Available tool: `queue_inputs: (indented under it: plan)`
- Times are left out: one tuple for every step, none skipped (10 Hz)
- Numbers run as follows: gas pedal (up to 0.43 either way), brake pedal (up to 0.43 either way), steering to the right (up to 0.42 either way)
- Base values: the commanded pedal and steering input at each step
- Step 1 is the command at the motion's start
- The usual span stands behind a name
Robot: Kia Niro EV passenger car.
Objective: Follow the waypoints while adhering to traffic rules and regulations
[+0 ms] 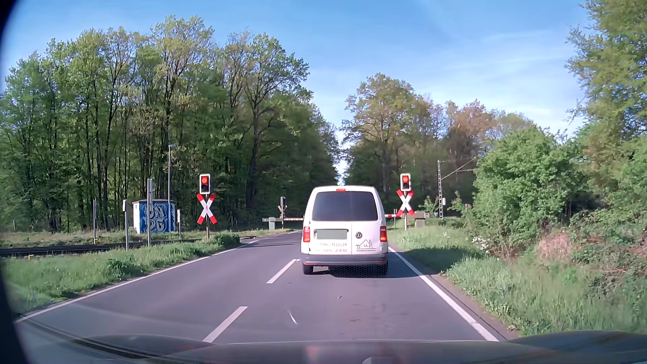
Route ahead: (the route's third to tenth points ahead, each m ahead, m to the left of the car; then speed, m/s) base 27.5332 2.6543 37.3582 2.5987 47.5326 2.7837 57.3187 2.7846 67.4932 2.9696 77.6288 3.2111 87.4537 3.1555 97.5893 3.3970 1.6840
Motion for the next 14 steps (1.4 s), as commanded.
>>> queue_inputs:
  plan:
    - [0.0, 0.0, 0.0]
    - [0.0, 0.0, -0.001]
    - [0.0, 0.012, -0.001]
    - [0.0, 0.037, -0.001]
    - [0.0, 0.055, -0.001]
    - [0.0, 0.073, -0.001]
    - [0.0, 0.104, -0.001]
    - [0.0, 0.116, -0.001]
    - [0.0, 0.128, -0.001]
    - [0.0, 0.152, -0.001]
    - [0.0, 0.165, -0.001]
    - [0.0, 0.177, -0.001]
    - [0.0, 0.195, -0.001]
    - [0.0, 0.195, -0.001]
